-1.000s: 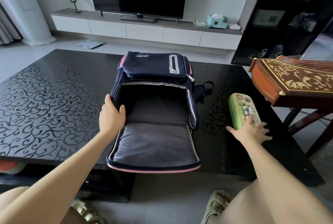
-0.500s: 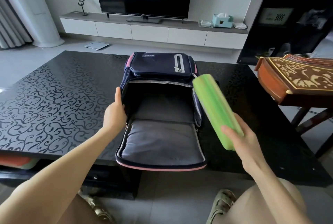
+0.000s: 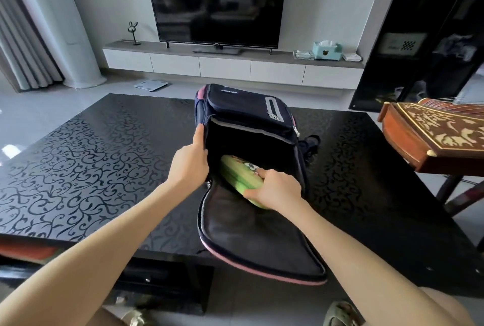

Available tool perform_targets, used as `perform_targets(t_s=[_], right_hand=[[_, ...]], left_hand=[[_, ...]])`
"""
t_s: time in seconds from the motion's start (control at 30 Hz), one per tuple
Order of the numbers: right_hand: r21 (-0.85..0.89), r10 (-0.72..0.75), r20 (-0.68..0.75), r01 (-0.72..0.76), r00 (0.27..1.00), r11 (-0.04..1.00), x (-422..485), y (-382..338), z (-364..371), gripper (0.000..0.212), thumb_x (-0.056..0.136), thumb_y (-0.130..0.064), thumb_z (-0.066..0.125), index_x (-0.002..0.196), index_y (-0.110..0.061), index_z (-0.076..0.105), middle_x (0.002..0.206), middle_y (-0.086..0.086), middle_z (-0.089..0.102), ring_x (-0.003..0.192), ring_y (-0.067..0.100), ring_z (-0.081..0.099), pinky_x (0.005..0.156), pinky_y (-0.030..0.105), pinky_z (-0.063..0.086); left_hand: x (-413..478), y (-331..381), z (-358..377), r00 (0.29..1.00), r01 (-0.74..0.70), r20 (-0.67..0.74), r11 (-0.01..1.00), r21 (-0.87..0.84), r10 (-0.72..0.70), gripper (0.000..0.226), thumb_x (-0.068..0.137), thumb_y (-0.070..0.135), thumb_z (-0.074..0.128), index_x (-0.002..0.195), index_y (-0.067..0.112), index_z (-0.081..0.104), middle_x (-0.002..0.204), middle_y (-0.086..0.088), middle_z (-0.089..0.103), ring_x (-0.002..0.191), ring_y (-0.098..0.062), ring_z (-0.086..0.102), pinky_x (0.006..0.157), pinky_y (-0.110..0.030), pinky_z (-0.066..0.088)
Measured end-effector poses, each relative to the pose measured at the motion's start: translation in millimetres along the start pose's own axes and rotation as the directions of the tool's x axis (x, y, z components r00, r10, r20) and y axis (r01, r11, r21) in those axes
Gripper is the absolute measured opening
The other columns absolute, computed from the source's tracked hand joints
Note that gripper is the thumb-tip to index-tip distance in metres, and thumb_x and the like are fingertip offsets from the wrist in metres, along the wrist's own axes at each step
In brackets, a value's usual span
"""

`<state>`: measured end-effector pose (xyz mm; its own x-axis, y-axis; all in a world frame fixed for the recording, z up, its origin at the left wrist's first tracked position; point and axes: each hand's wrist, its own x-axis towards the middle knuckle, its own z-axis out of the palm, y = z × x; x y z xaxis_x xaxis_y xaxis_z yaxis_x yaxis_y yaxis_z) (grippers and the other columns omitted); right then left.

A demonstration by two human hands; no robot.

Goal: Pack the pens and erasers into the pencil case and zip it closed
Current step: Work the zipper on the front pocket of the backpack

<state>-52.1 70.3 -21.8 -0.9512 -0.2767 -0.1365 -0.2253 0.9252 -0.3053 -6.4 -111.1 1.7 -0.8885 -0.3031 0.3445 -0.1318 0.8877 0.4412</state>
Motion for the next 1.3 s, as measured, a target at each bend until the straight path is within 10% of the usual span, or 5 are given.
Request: perform_targets(t_s=[0.37,0.7,0.83,0.97,1.3], right_hand=[[0.403,-0.046,0.081,0.009,0.996,0.915,54.6,5.2,38.4,0.092,0.071,-0.037,0.075,0.146,-0.023,0.024,0.145,0.019,0.034,0.133,0.035,0.031,0.107,0.034,0.029],[-0.202,-0.12,-0.191,0.08,0.974,0.976,59.9,2.8,52.2,0.025,0.089,-0.028,0.058,0.103,-0.008,0.059,0.103,0.01,0.068,0.096,0.031,0.064,0.062,0.029,0.036],[-0.115,-0.119,-0.137,0.103,0.983,0.988,41.0,5.3,53.3,0.03,0.089,-0.041,0.056,0.093,-0.014,0.066,0.095,0.005,0.069,0.092,0.028,0.063,0.065,0.028,0.04],[0.247,-0.287,0.07,0.262,0.955,0.933,-7.0,40.4,39.2,0.019,0.086,-0.04,0.059,0.086,-0.026,0.07,0.088,-0.011,0.071,0.088,0.011,0.064,0.076,0.03,0.049],[-0.098,-0.279,0.229,0.307,0.933,0.947,-58.2,132.2,16.4,0.074,0.075,0.01,0.051,0.127,-0.042,0.052,0.147,-0.006,0.034,0.135,0.019,0.028,0.111,0.037,0.026]], left_hand=[[-1.7,-15.9,-7.8,0.987,-0.119,0.105,0.993,0.01,0.118,0.061,0.095,0.014,0.042,0.147,0.016,0.01,0.081,-0.022,0.06,0.073,-0.037,0.056,0.063,-0.036,0.038],[-28.4,-74.6,17.7,0.95,-0.265,0.176,0.964,0.007,0.259,0.062,0.092,0.013,0.05,0.145,0.024,0.02,0.076,-0.02,0.066,0.068,-0.038,0.06,0.059,-0.029,0.034],[-30.3,-91.3,24.5,0.971,0.118,0.232,0.948,-0.296,-0.048,0.08,0.086,0.022,0.062,0.144,0.039,0.01,0.075,-0.006,0.058,0.061,-0.02,0.056,0.062,-0.031,0.043],[-51.3,-111.6,36.2,0.795,0.604,0.53,0.46,-0.651,-0.296,0.063,0.062,0.008,0.054,0.124,0.017,0.052,0.094,-0.012,0.061,0.087,-0.027,0.059,0.08,-0.033,0.048],[-72.9,-102.2,72.0,0.808,0.584,0.513,0.499,-0.64,-0.289,0.025,0.079,-0.01,0.057,0.093,0.01,0.062,0.088,-0.012,0.061,0.084,-0.023,0.054,0.081,-0.038,0.044]])
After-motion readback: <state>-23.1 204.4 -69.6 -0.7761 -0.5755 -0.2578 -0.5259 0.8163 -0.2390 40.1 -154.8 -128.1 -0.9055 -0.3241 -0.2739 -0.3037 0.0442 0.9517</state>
